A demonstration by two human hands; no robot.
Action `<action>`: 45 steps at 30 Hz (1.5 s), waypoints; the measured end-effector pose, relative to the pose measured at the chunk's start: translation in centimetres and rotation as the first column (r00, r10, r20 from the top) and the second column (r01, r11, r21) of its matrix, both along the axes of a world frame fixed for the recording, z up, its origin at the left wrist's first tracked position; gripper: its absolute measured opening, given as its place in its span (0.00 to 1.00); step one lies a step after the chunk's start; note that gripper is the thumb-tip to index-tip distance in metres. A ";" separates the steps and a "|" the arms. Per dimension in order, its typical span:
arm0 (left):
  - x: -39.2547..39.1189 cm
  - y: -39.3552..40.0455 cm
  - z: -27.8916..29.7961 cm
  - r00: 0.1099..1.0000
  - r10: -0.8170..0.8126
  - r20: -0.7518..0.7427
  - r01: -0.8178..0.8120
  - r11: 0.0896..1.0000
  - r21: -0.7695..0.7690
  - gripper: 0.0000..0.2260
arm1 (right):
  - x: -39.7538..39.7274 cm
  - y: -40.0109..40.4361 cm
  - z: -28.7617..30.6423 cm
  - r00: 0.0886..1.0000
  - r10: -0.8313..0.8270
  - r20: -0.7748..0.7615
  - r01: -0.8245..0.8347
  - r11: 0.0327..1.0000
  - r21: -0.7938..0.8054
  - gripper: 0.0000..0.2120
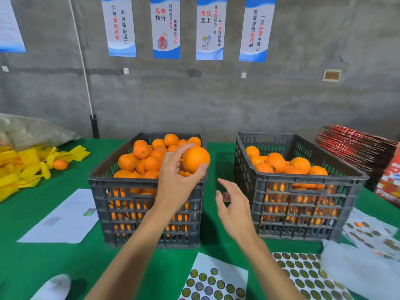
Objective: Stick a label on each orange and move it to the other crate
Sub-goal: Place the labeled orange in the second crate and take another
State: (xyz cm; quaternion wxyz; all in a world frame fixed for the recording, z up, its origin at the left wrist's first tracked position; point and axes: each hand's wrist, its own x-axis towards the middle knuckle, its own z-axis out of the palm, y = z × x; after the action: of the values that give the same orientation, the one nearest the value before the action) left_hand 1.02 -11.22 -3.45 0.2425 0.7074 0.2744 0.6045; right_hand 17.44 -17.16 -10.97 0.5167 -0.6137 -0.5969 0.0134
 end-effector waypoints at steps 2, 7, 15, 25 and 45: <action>-0.2 -2.1 -2.0 0.996 -0.064 0.068 0.066 0.997 -0.029 0.24 | 0.2 -0.4 -1.1 0.999 -0.022 0.028 0.023 0.999 -0.039 0.18; -0.9 -5.8 -10.3 0.976 -0.208 0.070 0.219 0.924 -0.313 0.24 | 0.4 -3.4 -7.9 0.986 -0.071 0.154 0.121 0.929 -0.350 0.15; -0.2 -7.0 -19.5 0.966 -0.176 0.190 0.259 0.650 -0.714 0.16 | 1.0 -6.1 -14.2 0.984 0.055 0.170 0.055 0.813 -0.580 0.13; 0.2 -7.3 -21.6 0.967 -0.005 0.254 0.221 0.508 -0.833 0.14 | 1.4 -6.4 -14.9 0.930 0.225 0.290 -0.036 0.842 -0.538 0.19; 1.2 -6.6 -15.7 0.903 -0.088 0.420 0.411 0.454 -0.790 0.15 | -0.9 -5.2 -8.0 0.903 0.041 -0.428 -0.043 0.999 0.006 0.05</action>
State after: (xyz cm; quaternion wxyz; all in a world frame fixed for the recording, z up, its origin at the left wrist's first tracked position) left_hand 2.22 -17.84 -19.18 0.6916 0.4140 0.3880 0.4469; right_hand 16.58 -22.37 -18.99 0.6336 -0.5837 -0.4821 0.1597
